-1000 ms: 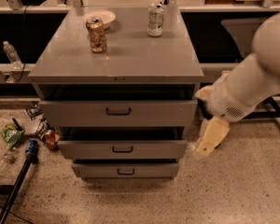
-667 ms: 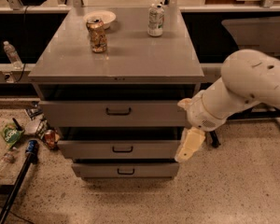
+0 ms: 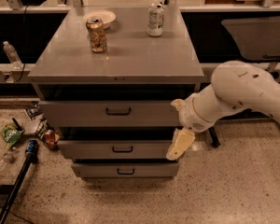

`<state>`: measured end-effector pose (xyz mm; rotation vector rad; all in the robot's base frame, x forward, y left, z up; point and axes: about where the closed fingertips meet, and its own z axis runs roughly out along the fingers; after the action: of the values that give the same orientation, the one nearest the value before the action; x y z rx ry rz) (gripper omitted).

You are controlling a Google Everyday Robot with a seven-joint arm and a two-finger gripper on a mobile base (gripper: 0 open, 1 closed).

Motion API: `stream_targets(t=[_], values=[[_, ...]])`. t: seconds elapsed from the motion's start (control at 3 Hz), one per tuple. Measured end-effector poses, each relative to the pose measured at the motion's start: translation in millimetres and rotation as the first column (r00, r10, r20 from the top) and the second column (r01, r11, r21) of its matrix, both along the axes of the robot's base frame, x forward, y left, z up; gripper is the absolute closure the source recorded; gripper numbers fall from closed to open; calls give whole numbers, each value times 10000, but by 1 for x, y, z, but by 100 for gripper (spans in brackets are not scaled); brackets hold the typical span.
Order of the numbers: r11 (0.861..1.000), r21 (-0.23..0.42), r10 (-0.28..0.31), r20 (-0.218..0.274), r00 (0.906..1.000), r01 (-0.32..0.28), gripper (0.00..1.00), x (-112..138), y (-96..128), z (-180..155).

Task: Open middle drawer

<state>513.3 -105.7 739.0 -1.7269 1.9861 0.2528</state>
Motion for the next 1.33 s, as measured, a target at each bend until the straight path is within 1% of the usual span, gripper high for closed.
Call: stream_targets(t=[0.33,0.67,1.0,1.33], values=[[9963,276,813,-178,9965,-808,0,7,25,-62],[9849,611,1629,-78,9866,-1621,0,20,42,-147],[9771,781,1981,63,9802,-1979,0,33,46,-190],[9720,774,2226,-5,9749,-2219,0,49,44,-225]])
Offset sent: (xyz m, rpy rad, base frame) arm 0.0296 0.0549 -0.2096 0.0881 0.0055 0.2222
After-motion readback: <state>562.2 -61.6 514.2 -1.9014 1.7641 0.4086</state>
